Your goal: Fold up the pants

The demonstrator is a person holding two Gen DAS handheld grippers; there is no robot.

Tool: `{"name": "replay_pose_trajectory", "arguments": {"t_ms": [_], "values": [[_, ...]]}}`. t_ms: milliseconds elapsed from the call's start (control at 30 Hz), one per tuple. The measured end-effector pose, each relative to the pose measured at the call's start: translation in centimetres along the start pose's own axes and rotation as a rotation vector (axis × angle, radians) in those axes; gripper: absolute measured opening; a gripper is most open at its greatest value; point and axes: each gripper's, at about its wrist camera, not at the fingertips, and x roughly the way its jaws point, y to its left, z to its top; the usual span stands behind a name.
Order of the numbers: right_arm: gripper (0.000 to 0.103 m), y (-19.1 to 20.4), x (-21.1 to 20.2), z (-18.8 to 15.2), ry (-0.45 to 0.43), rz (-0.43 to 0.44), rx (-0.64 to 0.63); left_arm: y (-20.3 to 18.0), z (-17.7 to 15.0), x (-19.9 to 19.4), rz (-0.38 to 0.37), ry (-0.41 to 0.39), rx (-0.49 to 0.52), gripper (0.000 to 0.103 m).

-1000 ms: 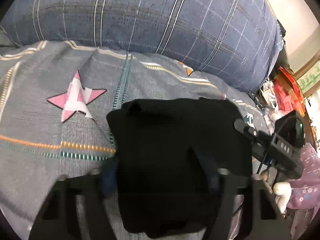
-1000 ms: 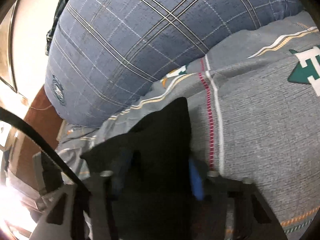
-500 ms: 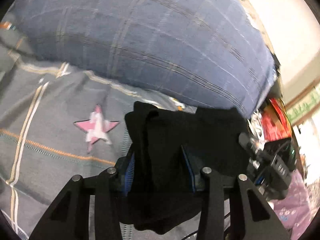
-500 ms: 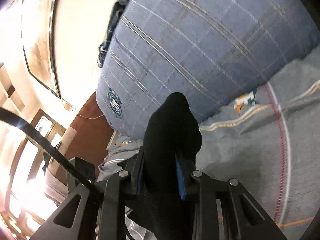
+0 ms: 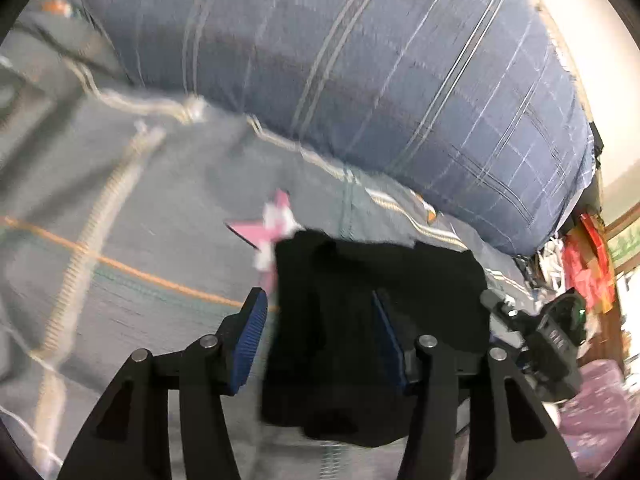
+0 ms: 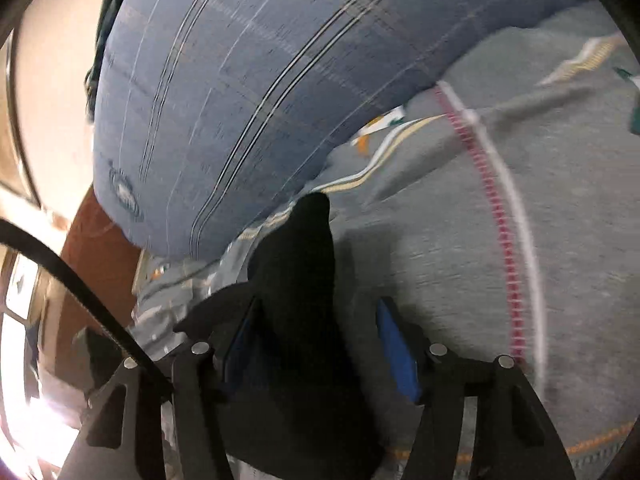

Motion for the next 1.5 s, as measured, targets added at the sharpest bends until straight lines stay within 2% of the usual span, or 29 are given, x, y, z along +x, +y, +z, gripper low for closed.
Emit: {"name": "replay_pose_trajectory", "arguments": {"t_ms": [33, 100, 167, 200, 267, 300, 333, 367, 433, 500, 567, 633, 700, 767, 833, 900, 933, 1000, 1100, 1167, 1267, 1433, 1500], "values": [[0.066, -0.1, -0.8, 0.1, -0.03, 0.002, 0.014, 0.6, -0.1, -0.3, 0.029, -0.016, 0.001, 0.06], [0.066, 0.2, -2.3, 0.1, -0.105, 0.0, -0.001, 2.3, -0.7, 0.4, 0.072, -0.002, -0.028, 0.061], [0.066, 1.0, -3.4, 0.0, -0.147, 0.035, -0.041, 4.0, -1.4, 1.7, 0.104, 0.027, -0.057, 0.061], [0.066, 1.4, -3.4, -0.1, -0.143, 0.071, -0.055, 5.2, -2.0, 2.2, 0.119, 0.029, -0.073, 0.061], [0.068, 1.7, -2.4, -0.2, -0.083, 0.175, -0.056, 5.4, -2.6, 1.6, 0.1, -0.015, -0.055, 0.061], [0.071, 1.6, -1.5, -0.2, -0.046, 0.22, -0.047, 5.1, -2.6, 1.4, 0.132, 0.003, -0.047, 0.06], [0.076, 1.4, -1.0, -0.1, -0.035, 0.226, -0.045, 4.9, -2.5, 1.1, 0.149, 0.015, -0.054, 0.06], [0.077, 1.0, -0.3, 0.1, -0.024, 0.212, -0.036, 4.5, -2.5, 0.5, 0.139, 0.021, -0.066, 0.059], [0.078, -0.6, 0.8, 0.7, -0.008, 0.086, 0.034, 3.1, -2.0, -1.1, 0.062, -0.01, -0.066, 0.059], [0.074, -1.3, 0.5, 0.8, -0.048, 0.111, 0.082, 0.8, -1.3, -3.1, 0.01, -0.081, -0.025, 0.059], [0.074, -0.6, -0.6, 1.1, -0.107, 0.123, 0.068, -0.7, -0.7, -3.8, -0.033, -0.113, -0.001, 0.06], [0.074, 0.9, -1.7, 1.3, -0.161, 0.148, 0.009, -2.1, 0.0, -3.2, -0.079, -0.111, 0.011, 0.062], [0.075, 1.6, -1.8, 1.4, -0.144, 0.209, -0.023, -3.0, 0.8, -1.1, -0.092, -0.084, 0.008, 0.062], [0.076, 1.7, -0.5, 1.5, -0.079, 0.281, -0.006, -3.4, 1.2, 1.6, -0.09, -0.024, 0.0, 0.062], [0.077, 0.2, 1.1, 1.6, -0.006, 0.341, 0.042, -2.5, 1.5, 5.1, -0.048, 0.047, -0.01, 0.062], [0.07, -2.1, 2.4, 1.7, 0.008, 0.323, 0.123, -2.5, 1.2, 6.0, -0.04, -0.003, 0.005, 0.062], [0.065, -3.1, 2.6, 1.7, 0.001, 0.356, 0.166, -3.0, 1.2, 6.0, -0.022, -0.002, 0.024, 0.062], [0.064, -4.0, 2.4, 1.9, -0.008, 0.391, 0.229, -4.2, 1.0, 5.7, 0.021, 0.003, 0.083, 0.064], [0.07, -2.9, 0.9, 2.0, -0.05, 0.329, 0.173, -4.4, 0.6, 4.7, 0.034, 0.031, 0.095, 0.064], [0.08, -1.8, -0.3, 1.5, -0.066, 0.292, 0.121, -3.7, 0.5, 2.9, 0.025, 0.052, 0.057, 0.064], [0.08, 0.1, -2.1, 0.0, -0.079, 0.25, 0.025, -2.6, -0.5, 0.0, 0.032, 0.032, 0.048, 0.064], [0.08, 4.4, -4.8, -3.9, -0.1, 0.14, -0.132, -0.4, -4.3, -3.8, 0.091, -0.019, 0.033, 0.064], [0.08, 5.8, -6.3, -6.1, -0.122, 0.122, -0.185, 0.3, -6.3, -4.8, 0.07, -0.026, -0.003, 0.064]]}}
